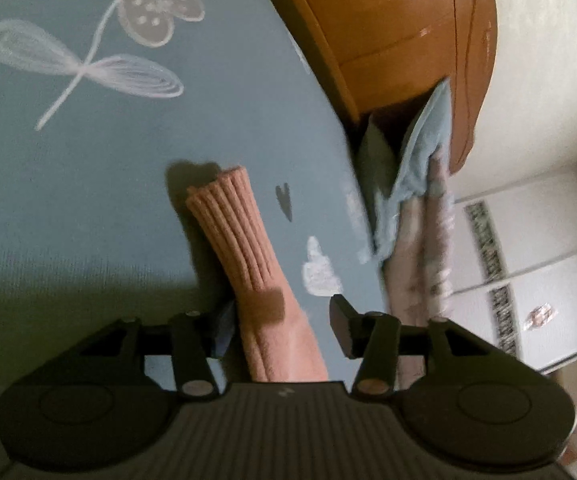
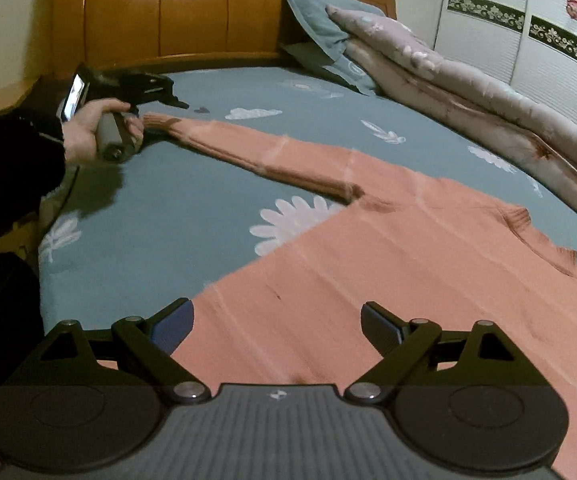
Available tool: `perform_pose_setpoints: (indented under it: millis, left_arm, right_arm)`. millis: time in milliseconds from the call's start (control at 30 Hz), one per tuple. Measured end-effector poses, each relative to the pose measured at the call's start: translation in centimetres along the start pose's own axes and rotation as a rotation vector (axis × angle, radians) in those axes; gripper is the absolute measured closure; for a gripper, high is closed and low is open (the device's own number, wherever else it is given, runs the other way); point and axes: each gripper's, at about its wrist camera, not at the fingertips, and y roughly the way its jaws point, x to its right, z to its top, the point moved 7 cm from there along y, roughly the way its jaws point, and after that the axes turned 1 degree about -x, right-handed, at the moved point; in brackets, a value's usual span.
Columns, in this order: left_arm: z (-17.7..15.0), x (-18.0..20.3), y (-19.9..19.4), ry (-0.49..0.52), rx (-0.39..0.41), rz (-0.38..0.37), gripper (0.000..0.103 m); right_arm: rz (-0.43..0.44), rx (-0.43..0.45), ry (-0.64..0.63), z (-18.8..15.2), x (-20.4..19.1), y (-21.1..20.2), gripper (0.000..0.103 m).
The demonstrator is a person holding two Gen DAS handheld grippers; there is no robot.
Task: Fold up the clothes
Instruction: 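Pull the grasped sleeve straight outward with the left tool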
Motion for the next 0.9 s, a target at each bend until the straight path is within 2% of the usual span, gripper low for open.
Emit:
perform_pose_setpoints:
  millis: [100, 200, 300, 367, 400, 467, 533, 633, 767, 900]
  left_arm:
    - [-0.9, -0.3, -0.8, 0.019, -0.009, -0.02, 0.053]
    - [-1.3, 0.7, 0.3, 0.084, 0.005, 0.013, 0.046]
    - [0.0, 1.7, 1.6, 0.07, 0.036, -0.01, 0.045]
    - [0.9, 1.6, 1.7, 0.057, 0.072, 0.014, 0.045]
    - [1.1, 1.4, 1.7, 0.075, 0.06, 0.035, 0.045]
    - [1.4, 1.2, 1.8, 0.113, 0.036, 0.071, 0.049]
    - [1.3, 1.2, 1.7, 0.153, 0.017, 0.074, 0.054]
    - [1.1, 0.9, 1.5, 0.14, 0.011, 0.078, 0.054]
    - [0.8, 1.5, 2.0, 0.188, -0.008, 0.103, 0.057]
    - [1.0, 1.1, 1.9, 0.19, -0.027, 0.119, 0.078]
  right_arm:
    - [0.005, -0.011, 0.027, -0.4, 0.0, -0.2, 0.009]
    - [0.0, -0.031, 0.066, -1.3, 0.4, -0.2, 0.009]
    - [-0.002, -0.042, 0.109, -1.7, 0.8, -0.3, 0.009]
    - [-0.005, -0.04, 0.117, -1.8, 0.9, -0.6, 0.009]
    - [-0.006, -0.038, 0.117, -1.8, 0.9, -0.8, 0.009]
    - [-0.01, -0.039, 0.117, -2.0, 1.1, -0.8, 0.009]
    - [-0.019, -0.042, 0.126, -2.2, 1.5, -0.6, 0.009]
    - [-0.035, -0.055, 0.153, -2.8, 2.1, 0.1, 0.009]
    - [-0.039, -0.088, 0.181, -3.7, 2.4, 0.6, 0.009]
    - [-0.022, -0.09, 0.186, -4.0, 2.5, 0.4, 0.009]
